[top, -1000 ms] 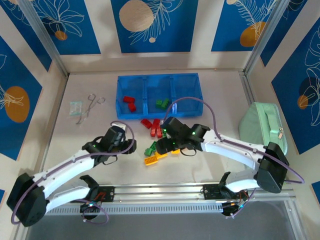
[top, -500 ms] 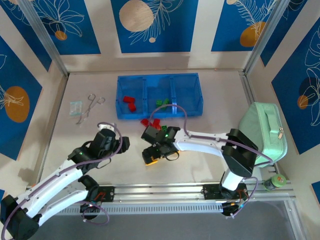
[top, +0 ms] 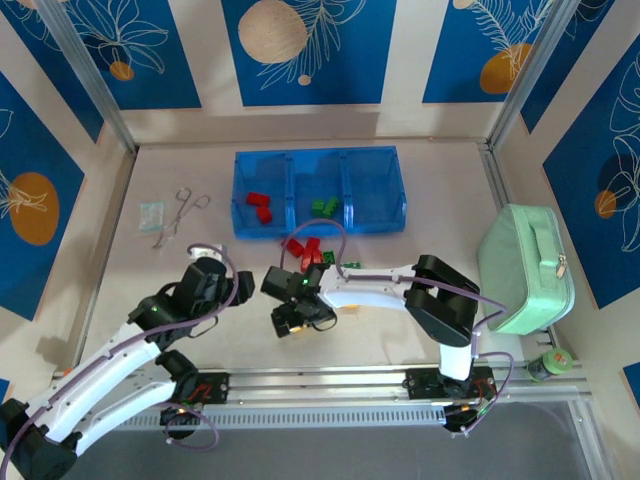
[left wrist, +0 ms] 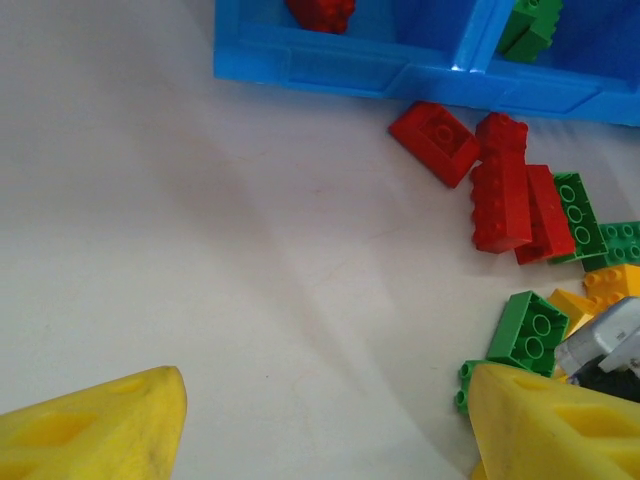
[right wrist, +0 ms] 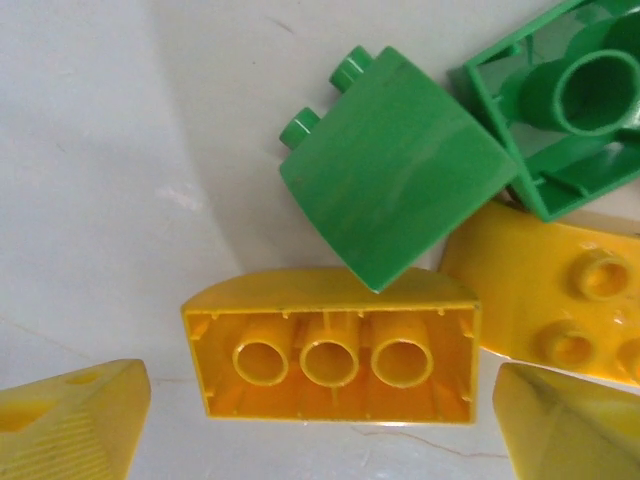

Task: Sort the legos into containers by color
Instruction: Pick up the lego from the bottom-center of the table.

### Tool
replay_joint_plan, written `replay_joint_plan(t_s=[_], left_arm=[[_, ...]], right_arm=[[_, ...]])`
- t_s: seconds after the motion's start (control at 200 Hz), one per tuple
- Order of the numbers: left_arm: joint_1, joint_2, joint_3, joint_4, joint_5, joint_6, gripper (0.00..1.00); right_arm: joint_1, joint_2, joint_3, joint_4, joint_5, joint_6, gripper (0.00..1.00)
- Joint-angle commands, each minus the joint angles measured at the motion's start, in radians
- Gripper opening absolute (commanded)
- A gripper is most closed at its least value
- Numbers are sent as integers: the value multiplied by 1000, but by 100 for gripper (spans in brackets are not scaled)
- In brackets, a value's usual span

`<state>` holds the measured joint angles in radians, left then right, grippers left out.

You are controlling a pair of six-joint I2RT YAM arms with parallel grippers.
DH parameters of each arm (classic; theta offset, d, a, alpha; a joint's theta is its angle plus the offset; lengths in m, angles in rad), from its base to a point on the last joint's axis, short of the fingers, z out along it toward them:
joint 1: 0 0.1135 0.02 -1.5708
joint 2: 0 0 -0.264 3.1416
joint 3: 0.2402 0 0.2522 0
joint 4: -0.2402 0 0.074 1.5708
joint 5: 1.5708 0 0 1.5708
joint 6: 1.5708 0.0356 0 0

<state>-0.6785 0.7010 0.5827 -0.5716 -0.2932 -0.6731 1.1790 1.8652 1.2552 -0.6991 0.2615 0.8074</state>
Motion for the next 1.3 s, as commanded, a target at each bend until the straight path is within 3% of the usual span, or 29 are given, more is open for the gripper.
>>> replay_joint_plan(t_s=[0.0, 0.235, 0.475, 0.845, 1.036, 1.296], left_arm=[[4, -6, 29, -37, -30, 4, 75], [2, 10, 31, -20, -29, 10, 75], [3, 5, 19, -20, -29, 10, 75], [2, 4, 14, -13, -25, 18, 74], [3, 15, 7, 2, 10, 23, 73], [2, 104, -24, 48, 120, 53, 74]], right_arm=[[17, 38, 12, -10, 6, 42, 84], [18, 59, 11, -4, 34, 55, 69], [32, 48, 4, -9, 56, 66, 60], [18, -118, 44, -110, 152, 29, 56], [-94, -222, 68, -144, 186, -66, 56], [-425, -341, 67, -127, 132, -222, 57]])
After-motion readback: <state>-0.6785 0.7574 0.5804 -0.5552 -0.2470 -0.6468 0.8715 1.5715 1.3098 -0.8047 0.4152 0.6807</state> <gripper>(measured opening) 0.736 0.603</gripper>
